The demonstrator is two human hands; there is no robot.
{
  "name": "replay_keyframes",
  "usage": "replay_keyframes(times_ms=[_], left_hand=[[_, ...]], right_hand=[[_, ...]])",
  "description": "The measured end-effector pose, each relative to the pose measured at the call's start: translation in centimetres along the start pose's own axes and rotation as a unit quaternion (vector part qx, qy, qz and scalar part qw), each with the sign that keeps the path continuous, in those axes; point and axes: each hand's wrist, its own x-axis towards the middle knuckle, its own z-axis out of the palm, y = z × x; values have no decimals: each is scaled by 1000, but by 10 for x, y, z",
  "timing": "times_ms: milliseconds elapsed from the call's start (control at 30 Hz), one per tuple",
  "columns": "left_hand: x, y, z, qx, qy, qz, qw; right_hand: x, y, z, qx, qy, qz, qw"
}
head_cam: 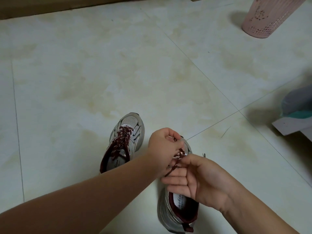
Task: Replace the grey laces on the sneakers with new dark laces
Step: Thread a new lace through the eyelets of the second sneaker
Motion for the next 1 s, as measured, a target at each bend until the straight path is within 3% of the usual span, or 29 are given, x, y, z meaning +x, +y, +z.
replay_keyframes(times_ms=[100,233,367,500,567,633,700,767,867,933,1000], left_hand=[[1,-2,-2,141,7,72,987],[-1,-1,-7,211,2,130,969],[1,-2,-18,165,-65,79,981],[0,4,-27,118,-160,1,980],[2,7,-32,214,-150,20,965],[-1,14,-35,342,-123,102,926],[-6,19,-32,313,-149,152,926],[-15,24,-27,219,-186,145,947],[-19,22,-24,158,-135,162,965],[-14,18,-27,119,-93,152,977],[-11,13,-35,123,-94,135,979]], right_hand=[[-6,-2,3,3,-18,12,1000],[-8,-4,-1,-28,58,-19,998],[-5,-1,-13,-61,159,-131,977],[-4,-5,-15,-55,189,-210,958],[-5,-6,-13,-102,199,-237,945],[-5,-5,-10,-187,201,-260,926],[-4,-2,-6,-287,203,-265,898],[-2,1,1,-352,200,-264,875],[3,3,7,-378,205,-265,863],[7,3,4,-461,275,-247,806],[9,6,-1,-587,350,-198,702]])
